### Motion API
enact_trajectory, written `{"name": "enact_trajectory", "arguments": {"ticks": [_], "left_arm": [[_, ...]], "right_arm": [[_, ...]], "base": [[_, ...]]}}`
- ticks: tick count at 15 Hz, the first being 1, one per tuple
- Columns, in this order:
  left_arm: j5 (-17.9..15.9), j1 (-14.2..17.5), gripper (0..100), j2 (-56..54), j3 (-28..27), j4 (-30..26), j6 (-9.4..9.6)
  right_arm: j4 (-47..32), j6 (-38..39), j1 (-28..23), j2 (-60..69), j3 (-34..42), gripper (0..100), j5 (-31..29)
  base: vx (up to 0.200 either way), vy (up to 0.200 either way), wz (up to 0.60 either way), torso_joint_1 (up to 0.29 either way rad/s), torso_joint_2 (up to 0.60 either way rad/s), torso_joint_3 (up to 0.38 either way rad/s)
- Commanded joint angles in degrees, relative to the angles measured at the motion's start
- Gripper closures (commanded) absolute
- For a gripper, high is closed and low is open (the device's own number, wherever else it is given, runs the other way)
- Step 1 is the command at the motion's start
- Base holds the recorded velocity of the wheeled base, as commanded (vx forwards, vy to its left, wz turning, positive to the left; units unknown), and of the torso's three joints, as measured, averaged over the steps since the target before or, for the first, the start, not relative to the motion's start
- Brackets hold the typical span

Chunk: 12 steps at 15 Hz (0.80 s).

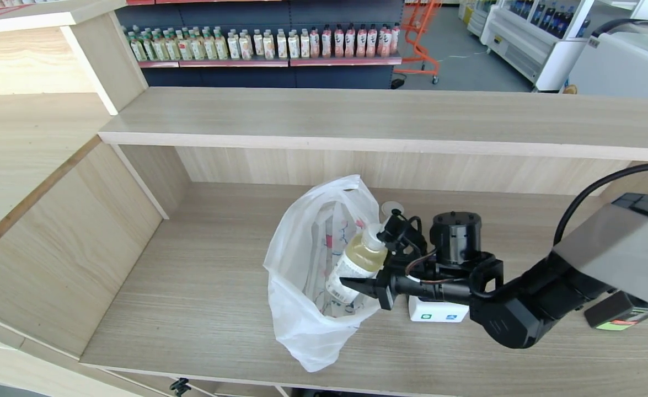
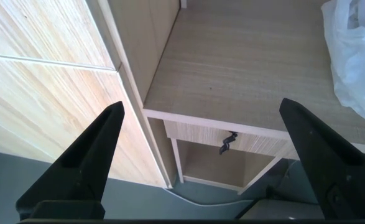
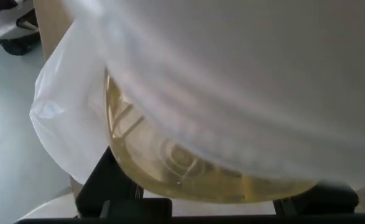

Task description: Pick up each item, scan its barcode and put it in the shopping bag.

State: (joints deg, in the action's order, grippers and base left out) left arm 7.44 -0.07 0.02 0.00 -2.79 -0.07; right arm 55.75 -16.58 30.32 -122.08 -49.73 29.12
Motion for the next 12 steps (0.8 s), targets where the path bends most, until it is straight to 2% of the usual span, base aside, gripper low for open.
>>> {"name": "enact_trajectory", "arguments": {"ticks": [1,5,6,8,10,11,12], "left_arm": [[0.03,-0.01,0,0.06,0.00,-0.02,-0.01],[0.03,-0.01,0,0.06,0.00,-0.02,-0.01],[0.03,-0.01,0,0.06,0.00,-0.02,-0.01],[0.03,-0.01,0,0.06,0.00,-0.02,-0.01],[0.03,0.07,0,0.06,0.00,-0.02,-0.01],[0.03,-0.01,0,0.06,0.00,-0.02,-0.01],[0.03,-0.01,0,0.06,0.00,-0.02,-0.01]], "right_arm": [[-0.02,-2.14,0.80,-4.84,-3.45,100,-0.03],[0.15,-5.22,0.62,-6.24,-5.47,100,-1.09],[0.15,-5.22,0.53,-6.16,-5.38,0,-1.09],[0.06,-4.34,0.09,-5.36,-4.77,0,-0.91],[0.06,0.14,-0.17,-3.08,-3.10,0,-0.65],[-0.02,6.47,-0.26,0.00,-1.87,0,-0.56],[-0.46,8.93,-0.61,1.49,-1.51,0,-0.56]], "base": [[0.000,0.000,0.00,0.000,0.00,0.000],[0.000,0.000,0.00,0.000,0.00,0.000],[0.000,0.000,0.00,0.000,0.00,0.000],[0.000,0.000,0.00,0.000,0.00,0.000],[0.000,0.000,0.00,0.000,0.00,0.000],[0.000,0.000,0.00,0.000,0.00,0.000],[0.000,0.000,0.00,0.000,0.00,0.000]]}}
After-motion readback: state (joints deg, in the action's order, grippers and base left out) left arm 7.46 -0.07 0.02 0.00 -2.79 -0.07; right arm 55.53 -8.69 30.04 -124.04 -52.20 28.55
